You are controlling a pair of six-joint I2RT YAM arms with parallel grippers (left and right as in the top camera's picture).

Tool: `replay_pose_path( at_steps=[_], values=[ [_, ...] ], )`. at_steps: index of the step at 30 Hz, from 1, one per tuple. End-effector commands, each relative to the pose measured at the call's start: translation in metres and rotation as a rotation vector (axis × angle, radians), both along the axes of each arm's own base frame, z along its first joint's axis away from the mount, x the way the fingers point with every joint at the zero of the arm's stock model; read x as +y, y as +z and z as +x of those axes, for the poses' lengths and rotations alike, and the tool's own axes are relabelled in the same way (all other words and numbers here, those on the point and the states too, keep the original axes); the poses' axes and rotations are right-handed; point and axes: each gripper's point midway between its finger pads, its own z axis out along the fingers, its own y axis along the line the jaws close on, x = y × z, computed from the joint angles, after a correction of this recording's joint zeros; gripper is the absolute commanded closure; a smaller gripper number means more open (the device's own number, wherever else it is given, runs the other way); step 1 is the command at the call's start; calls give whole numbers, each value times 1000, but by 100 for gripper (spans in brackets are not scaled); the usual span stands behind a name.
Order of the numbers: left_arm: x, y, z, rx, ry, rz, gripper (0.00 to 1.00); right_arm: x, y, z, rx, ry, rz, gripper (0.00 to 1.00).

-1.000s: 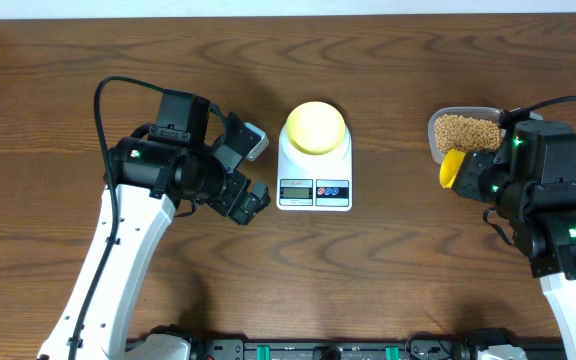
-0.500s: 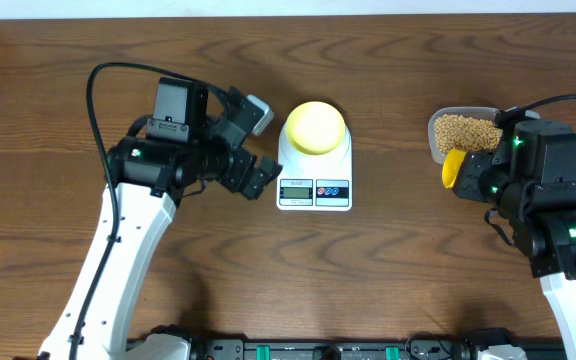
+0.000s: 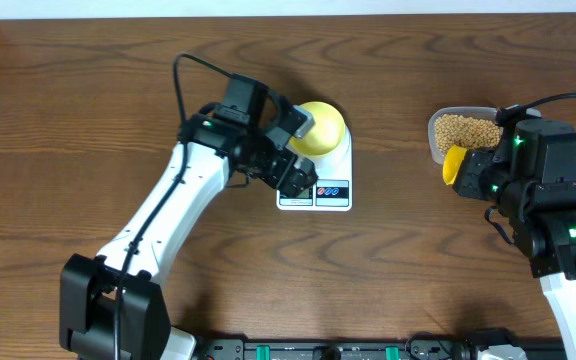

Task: Scoop item into bowl and weigh 50g on scale
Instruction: 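Move the left gripper back to the scale's front buttons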

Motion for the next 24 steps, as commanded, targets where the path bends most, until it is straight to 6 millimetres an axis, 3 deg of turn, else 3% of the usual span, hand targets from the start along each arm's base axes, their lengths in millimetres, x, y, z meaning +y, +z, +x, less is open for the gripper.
replay_pose_path(
  at_steps=[1, 4, 5, 6, 8, 17, 24],
  values=[
    [-13, 0, -9, 18, -25, -18, 2, -4, 7, 3, -20, -7, -15, 99],
    [-14, 0, -10, 16, -31, -18, 1, -4, 7, 3, -20, -7, -15, 99],
    [-14, 0, -9, 11, -32, -16, 24, -4, 7, 3, -20, -6, -15, 99],
    [-13, -1, -7, 6, -28, -8, 62, -4, 7, 3, -20, -6, -15, 99],
    [-10, -3, -5, -2, -18, 13, 92, -4, 7, 3, -20, -6, -15, 99],
    [-8, -4, -4, 96, 152, -3, 92, -4, 5, 1, -10, -6, -16, 99],
    [44, -20, 22, 60, 688, 241, 93, -4, 1, -3, 14, -6, -18, 99]
  ],
)
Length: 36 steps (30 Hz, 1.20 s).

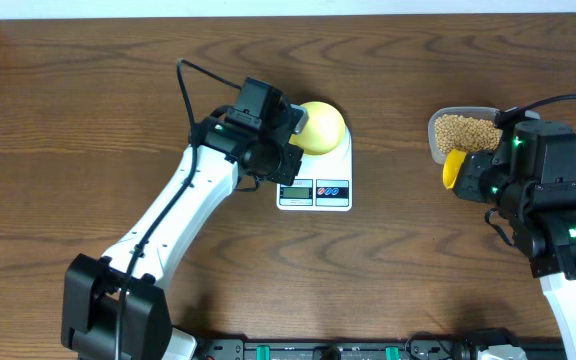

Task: Scoop item into bowl and weigh 50g on scale
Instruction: 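Move the left gripper back to the scale's front buttons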

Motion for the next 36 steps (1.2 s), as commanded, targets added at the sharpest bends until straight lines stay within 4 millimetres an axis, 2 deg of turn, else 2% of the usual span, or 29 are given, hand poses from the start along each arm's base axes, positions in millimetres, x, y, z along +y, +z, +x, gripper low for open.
replay_pose_path(
  at_steps=[1, 4, 8, 18, 24, 30, 36],
  values=[
    [38, -8, 17, -30, 429, 171, 93, -4, 5, 1, -11, -6, -15, 99],
    [35, -6, 19, -45, 593, 159, 93, -4, 5, 1, -11, -6, -16, 99],
    [26, -3, 18, -67, 695, 139, 93, -4, 5, 1, -11, -6, -16, 99],
    [-5, -6, 3, -37, 730, 88, 93, -4, 5, 1, -13, 8, -29, 99],
    [-21, -29, -4, -11, 682, 132, 93, -4, 5, 1, -12, 8, -29, 99],
    [-29, -53, -8, 38, 751, 145, 93, -4, 3, -2, 3, 8, -31, 99],
    [-32, -57, -6, 38, 753, 142, 93, -4, 0, -5, 20, 14, -37, 99]
  ],
)
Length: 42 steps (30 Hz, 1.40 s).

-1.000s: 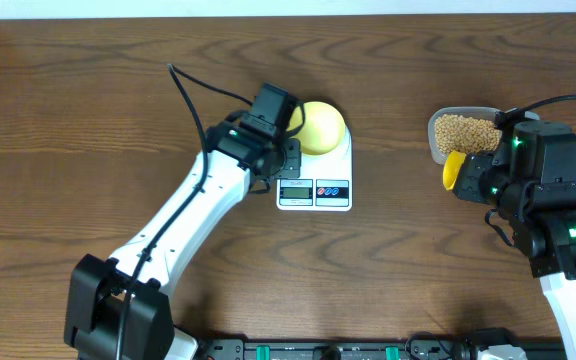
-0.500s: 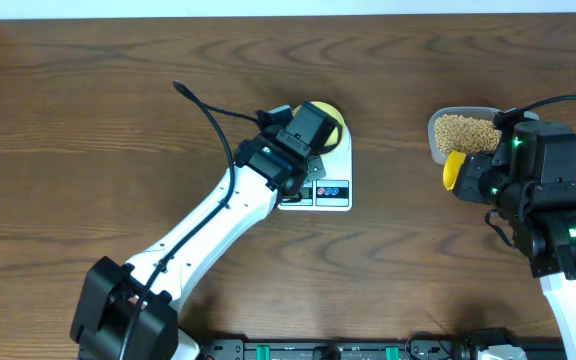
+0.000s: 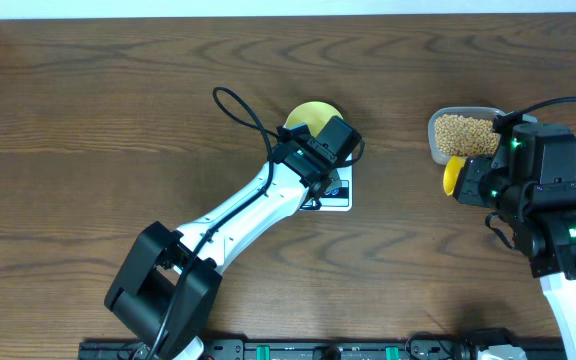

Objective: Scoop item into bowl and weigh 50g on scale

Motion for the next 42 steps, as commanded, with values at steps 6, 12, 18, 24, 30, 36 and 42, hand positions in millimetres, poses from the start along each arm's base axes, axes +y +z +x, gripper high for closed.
replay_pose_path(
  at_steps=[6, 12, 18, 24, 30, 36, 42],
  values=[
    [1, -2, 6, -35, 36, 10, 93, -4, 6, 2, -15, 16, -34, 99],
    [4, -10, 7, -26, 40, 34, 93, -4, 6, 2, -15, 16, -34, 99],
    [1, -24, 3, 2, 29, 58, 93, -4, 6, 2, -16, 17, -34, 99],
    [-8, -28, -4, 6, -1, 66, 93, -4, 5, 1, -14, 19, -36, 99],
    [-11, -30, -7, 5, -13, 75, 93, -4, 4, 0, -8, 19, -37, 99],
    [-10, -39, -8, 21, -7, 88, 93, -4, 4, 0, -9, 19, -37, 99],
    [-11, -53, -7, 35, -8, 101, 93, -4, 4, 0, -9, 19, -37, 99]
  ],
)
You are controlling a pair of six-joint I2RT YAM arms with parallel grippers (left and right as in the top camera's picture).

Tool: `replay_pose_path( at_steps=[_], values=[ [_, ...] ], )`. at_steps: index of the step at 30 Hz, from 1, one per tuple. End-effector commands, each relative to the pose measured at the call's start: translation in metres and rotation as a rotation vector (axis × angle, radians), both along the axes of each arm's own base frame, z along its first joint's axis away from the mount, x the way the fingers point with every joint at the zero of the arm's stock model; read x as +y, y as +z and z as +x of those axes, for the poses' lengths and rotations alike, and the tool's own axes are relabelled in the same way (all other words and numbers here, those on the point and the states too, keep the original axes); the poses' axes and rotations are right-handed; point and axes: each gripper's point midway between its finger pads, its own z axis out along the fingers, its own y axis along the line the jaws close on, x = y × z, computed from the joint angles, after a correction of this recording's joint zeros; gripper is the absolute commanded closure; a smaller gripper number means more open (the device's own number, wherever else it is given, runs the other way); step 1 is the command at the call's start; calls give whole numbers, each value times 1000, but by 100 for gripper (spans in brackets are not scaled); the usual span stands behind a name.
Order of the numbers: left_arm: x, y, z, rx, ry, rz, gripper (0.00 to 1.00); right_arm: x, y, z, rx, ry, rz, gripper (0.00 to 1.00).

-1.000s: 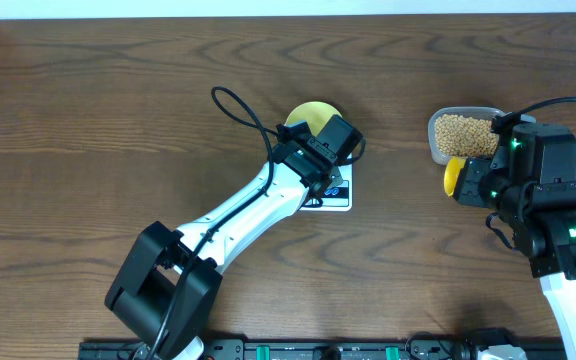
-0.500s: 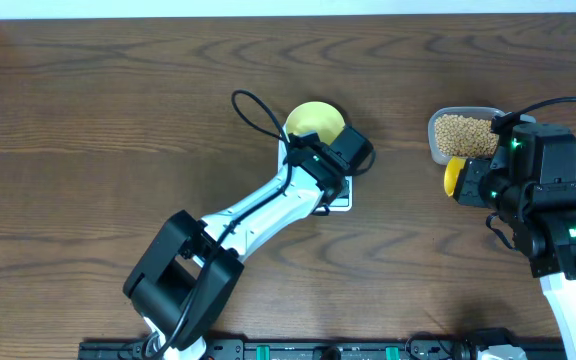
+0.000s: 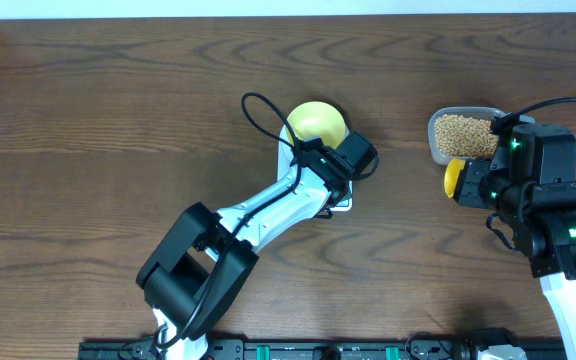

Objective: Scoop item into bowl and weigh 50g on scale

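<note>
A yellow bowl (image 3: 315, 121) stands on the white scale (image 3: 284, 150) at the table's middle; I see nothing in the bowl. My left arm lies across the scale and hides its display. The left gripper (image 3: 360, 156) sits at the scale's right edge, just below and right of the bowl, its fingers hidden under the wrist. A clear container of brown grains (image 3: 465, 133) stands at the right. Just below it my right gripper (image 3: 471, 183) is shut on a yellow scoop (image 3: 453, 175), whose blade points toward the container.
The table is dark wood. A black rail with connectors (image 3: 328, 350) runs along the front edge. The left arm's black cable (image 3: 258, 110) loops up beside the bowl. The right arm's body fills the lower right corner.
My left gripper has moved further right, from over the scale's front to its right edge. More of the bowl shows. The right gripper and scoop have not moved.
First my left gripper was at the bowl's left side on the scale, and stayed there a moment later. Then the arm lay over the scale's front, and now its gripper is at the scale's right edge. The right gripper held the scoop by the container throughout.
</note>
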Motion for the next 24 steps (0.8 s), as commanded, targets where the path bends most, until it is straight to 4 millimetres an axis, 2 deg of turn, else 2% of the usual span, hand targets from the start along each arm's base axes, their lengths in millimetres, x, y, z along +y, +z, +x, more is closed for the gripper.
replay_pose_path(
  at_steps=[1, 14, 24],
  values=[
    [6, -8, 0, -2, 21, 32, 93, -4, 6, 2, -16, -5, -15, 99],
    [0, -6, 7, -30, 19, 10, 93, -4, 6, 2, -16, -5, -15, 99],
    [-4, -6, 4, -31, 6, 9, 92, -4, 6, 2, -16, -5, -15, 99]
  ],
)
